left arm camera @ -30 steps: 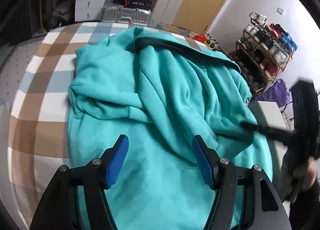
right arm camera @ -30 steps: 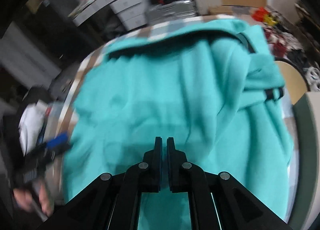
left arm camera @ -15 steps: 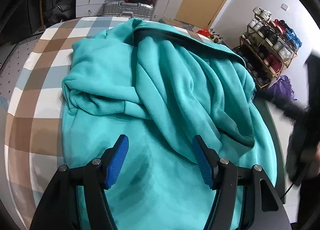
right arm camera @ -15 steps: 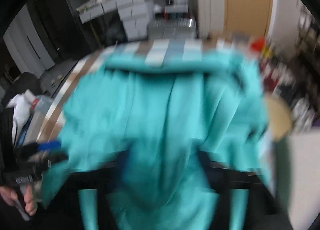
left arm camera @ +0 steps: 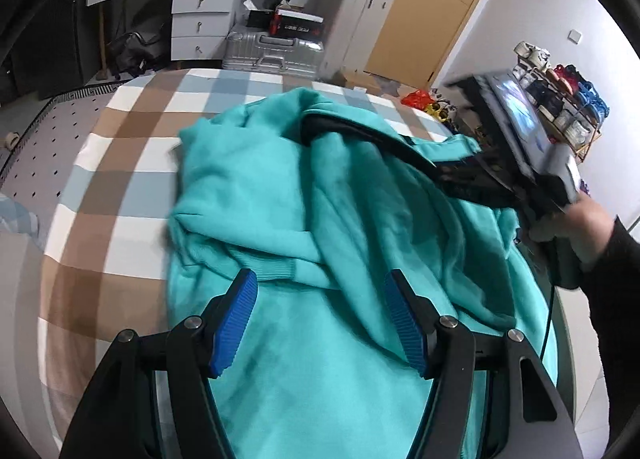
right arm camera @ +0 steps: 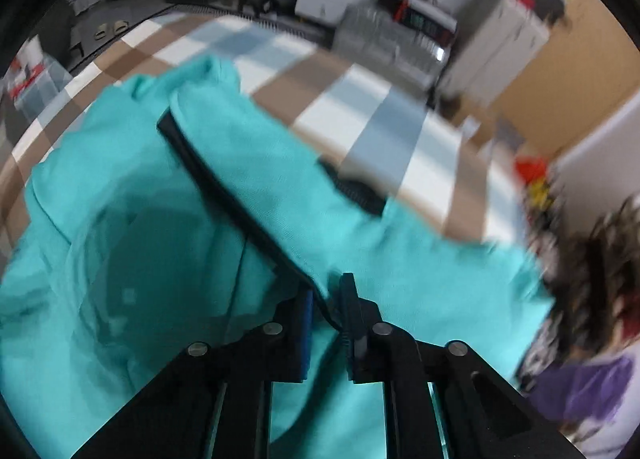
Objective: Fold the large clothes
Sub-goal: 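Grasp the hoodie fabric with the right gripper and lift it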
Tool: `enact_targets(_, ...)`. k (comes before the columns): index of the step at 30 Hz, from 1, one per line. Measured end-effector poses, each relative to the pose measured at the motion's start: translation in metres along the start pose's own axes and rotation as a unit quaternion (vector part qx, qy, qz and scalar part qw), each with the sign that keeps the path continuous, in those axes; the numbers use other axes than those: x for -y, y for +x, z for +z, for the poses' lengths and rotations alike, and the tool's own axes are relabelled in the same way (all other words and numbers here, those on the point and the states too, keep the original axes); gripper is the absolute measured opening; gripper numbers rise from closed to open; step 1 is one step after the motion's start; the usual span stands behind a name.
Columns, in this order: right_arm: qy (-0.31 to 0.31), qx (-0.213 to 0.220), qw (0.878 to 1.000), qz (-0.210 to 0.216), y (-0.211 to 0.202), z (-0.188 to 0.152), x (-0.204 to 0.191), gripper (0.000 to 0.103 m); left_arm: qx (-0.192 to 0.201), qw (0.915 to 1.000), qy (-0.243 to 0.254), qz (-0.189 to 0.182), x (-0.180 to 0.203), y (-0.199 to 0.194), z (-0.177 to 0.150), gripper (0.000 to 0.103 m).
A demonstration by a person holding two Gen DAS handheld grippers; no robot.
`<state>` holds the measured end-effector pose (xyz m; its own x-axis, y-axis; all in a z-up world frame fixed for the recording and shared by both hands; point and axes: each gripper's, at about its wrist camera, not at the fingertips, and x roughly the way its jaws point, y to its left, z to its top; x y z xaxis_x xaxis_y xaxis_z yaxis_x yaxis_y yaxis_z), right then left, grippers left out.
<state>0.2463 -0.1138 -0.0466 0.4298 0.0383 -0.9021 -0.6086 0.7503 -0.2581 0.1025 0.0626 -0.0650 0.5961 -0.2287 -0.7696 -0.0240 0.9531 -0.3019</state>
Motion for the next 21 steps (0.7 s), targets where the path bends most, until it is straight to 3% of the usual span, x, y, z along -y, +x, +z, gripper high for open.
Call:
enact_targets(4, -0.004, 0.041, 0.999, 0.014, -0.019, -0.029, -0.011, 0.011, -0.005, 0.9999, -0.012, 0.007, -0.018, -0.001, 0.002, 0.061)
enact_targets(5, -0.005, 0.039, 0.999, 0.022, -0.021, -0.038, -0.014, 0.000, -0.007, 0.9998, -0.015, 0.013, -0.024, 0.000, 0.001, 0.061)
enact_targets(6, -0.010, 0.011, 0.998, 0.057, -0.013, -0.046, -0.020, 0.000, -0.009, 0.9997, -0.018, 0.015, -0.025, 0.001, 0.001, 0.061)
enact_targets(7, -0.020, -0.022, 0.998, 0.060, -0.001, -0.054, -0.028, 0.000, -0.012, 0.9996, -0.022, 0.015, -0.029, 0.002, 0.000, 0.061)
enact_targets(10, -0.057, -0.006, 0.998, 0.011, -0.004, -0.055, -0.043, 0.000, -0.020, 0.9993, -0.028, 0.011, -0.033, 0.002, -0.002, 0.061)
enact_targets(13, -0.018, 0.022, 0.999, 0.035, -0.032, -0.039, -0.032, 0.002, -0.017, 0.9993, -0.031, 0.012, -0.035, -0.004, -0.004, 0.061)
enact_targets(15, 0.002, 0.066, 0.997, 0.051, -0.058, -0.023, -0.025, 0.020, -0.016, 0.9993, -0.032, 0.010, -0.036, -0.006, -0.004, 0.061)
enact_targets(16, 0.006, 0.078, 0.996, 0.041, -0.066, -0.012, -0.027, 0.046, -0.016, 0.9993, -0.032, 0.010, -0.037, -0.007, -0.004, 0.061)
enact_targets(17, 0.007, 0.089, 0.995, 0.037, -0.070, 0.000, -0.031, 0.063, -0.016, 0.9993, -0.033, 0.011, -0.038, -0.007, -0.004, 0.061)
enact_targets(21, -0.005, 0.097, 0.995, 0.034, -0.061, 0.043, -0.057, 0.063, -0.014, 0.9991, -0.039, 0.010, -0.046, -0.009, -0.001, 0.061)
